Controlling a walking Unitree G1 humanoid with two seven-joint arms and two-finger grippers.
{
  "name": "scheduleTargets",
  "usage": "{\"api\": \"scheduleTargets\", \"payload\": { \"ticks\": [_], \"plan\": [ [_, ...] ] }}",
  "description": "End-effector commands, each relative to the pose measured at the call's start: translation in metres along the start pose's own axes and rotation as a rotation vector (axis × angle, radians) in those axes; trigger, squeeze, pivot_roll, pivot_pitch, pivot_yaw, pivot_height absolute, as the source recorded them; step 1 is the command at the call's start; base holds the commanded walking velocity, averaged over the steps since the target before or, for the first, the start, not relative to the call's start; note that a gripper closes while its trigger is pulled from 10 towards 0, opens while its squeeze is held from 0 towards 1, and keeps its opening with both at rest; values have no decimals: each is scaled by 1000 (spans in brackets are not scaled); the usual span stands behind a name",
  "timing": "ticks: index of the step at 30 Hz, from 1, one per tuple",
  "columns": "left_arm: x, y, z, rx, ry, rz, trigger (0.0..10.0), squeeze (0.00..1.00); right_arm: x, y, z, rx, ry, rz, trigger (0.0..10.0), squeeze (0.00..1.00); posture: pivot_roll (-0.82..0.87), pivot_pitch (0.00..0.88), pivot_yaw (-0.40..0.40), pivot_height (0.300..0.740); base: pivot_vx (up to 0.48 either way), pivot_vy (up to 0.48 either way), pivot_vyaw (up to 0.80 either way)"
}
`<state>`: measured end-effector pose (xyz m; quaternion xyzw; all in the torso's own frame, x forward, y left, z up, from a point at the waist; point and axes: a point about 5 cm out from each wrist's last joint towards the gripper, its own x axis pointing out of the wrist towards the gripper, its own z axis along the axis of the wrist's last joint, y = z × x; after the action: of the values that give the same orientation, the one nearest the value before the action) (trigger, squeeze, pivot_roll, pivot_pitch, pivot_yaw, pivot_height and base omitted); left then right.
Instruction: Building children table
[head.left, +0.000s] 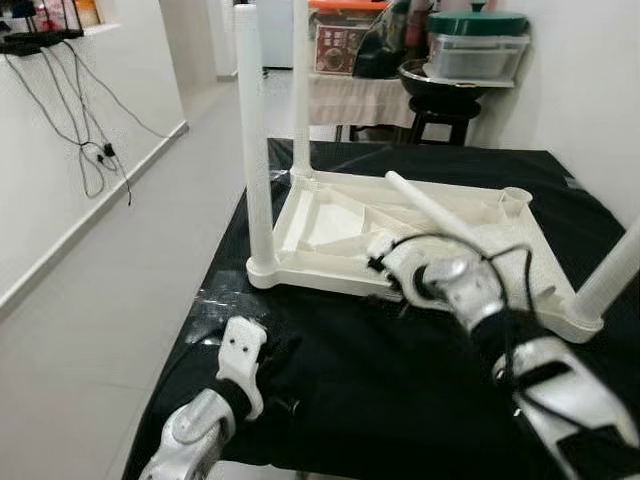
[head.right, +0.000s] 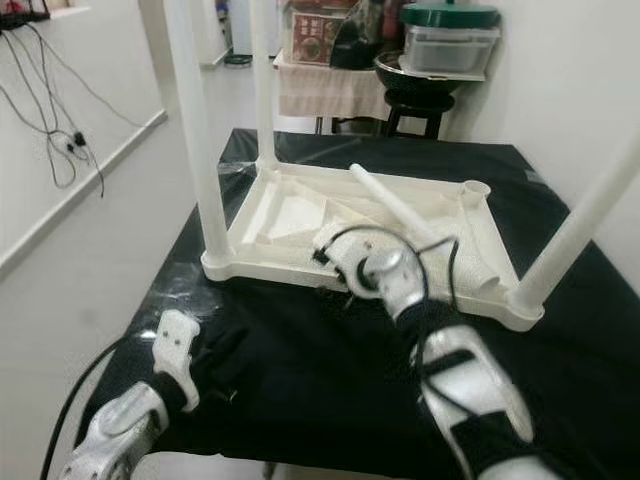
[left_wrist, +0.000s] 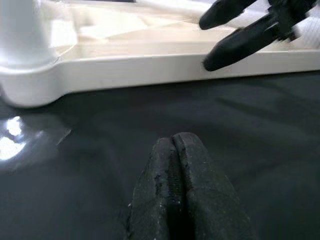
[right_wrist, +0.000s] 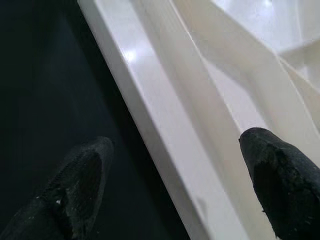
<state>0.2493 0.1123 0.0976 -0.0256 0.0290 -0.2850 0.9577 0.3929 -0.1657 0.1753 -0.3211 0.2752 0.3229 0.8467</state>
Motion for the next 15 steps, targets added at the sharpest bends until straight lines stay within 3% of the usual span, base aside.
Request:
{"api": "scheduleTargets", "payload": {
  "ticks": [1, 3, 7, 12, 13, 15],
  "plan": [
    [-5, -3, 1, 7, 11, 1, 10000, 0, 0, 1, -14, -5, 91, 62, 10000, 0, 73, 0, -79, 740, 0, 0, 0],
    [-7, -4, 1, 0, 12, 4, 10000, 0, -2, -1, -21, -4, 150, 76, 10000, 0, 74, 0, -79, 740, 0, 0, 0],
    [-12, -10, 0, -18, 24, -6, 10000, 0, -7, -9, -37, 90, 271, 20, 10000, 0, 69, 0, -79, 740, 0, 0, 0],
    [-15, -14, 0, -24, 28, -11, 10000, 0, -6, -10, -38, 138, 264, -12, 10000, 0, 71, 0, -83, 740, 0, 0, 0],
    [-17, -16, 0, -29, 31, -12, 10000, 0, -4, -9, -35, 198, 232, -45, 10000, 0, 78, 7, -87, 740, 0, 0, 0],
    [-18, -17, 1, -31, 34, -11, 10000, 0, -4, -9, -34, 217, 223, -52, 10000, 0, 78, 7, -87, 740, 0, 0, 0]
  ]
}}
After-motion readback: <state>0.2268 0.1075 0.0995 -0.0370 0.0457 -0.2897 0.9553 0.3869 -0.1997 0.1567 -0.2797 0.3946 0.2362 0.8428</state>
